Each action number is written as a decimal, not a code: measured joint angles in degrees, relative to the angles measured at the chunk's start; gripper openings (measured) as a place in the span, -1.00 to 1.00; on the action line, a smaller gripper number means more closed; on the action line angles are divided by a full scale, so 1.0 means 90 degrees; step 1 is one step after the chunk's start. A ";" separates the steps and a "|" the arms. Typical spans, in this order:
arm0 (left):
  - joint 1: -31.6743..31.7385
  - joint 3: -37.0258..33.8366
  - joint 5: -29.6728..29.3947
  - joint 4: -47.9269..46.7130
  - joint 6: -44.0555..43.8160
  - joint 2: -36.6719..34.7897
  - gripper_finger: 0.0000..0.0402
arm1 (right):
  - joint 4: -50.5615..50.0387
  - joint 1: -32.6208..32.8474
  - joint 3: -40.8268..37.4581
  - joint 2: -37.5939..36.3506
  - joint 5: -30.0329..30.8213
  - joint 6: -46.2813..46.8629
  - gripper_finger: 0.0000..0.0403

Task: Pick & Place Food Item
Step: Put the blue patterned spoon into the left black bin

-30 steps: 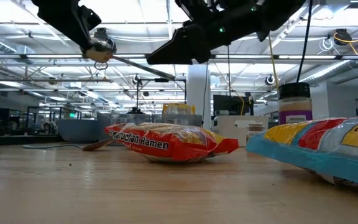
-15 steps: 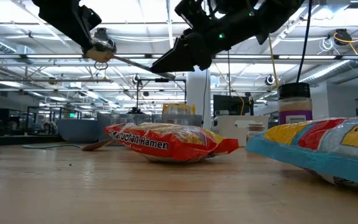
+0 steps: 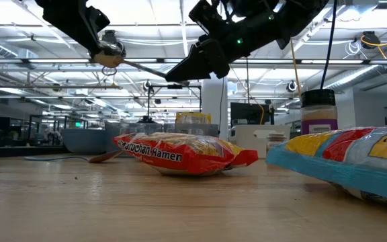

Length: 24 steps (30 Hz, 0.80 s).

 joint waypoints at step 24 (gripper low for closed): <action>0.0034 -0.0005 -0.0035 0.0025 -0.0060 0.0000 -0.91 | -0.0277 0.0015 -0.0005 0.0000 -0.0044 -0.0046 -0.90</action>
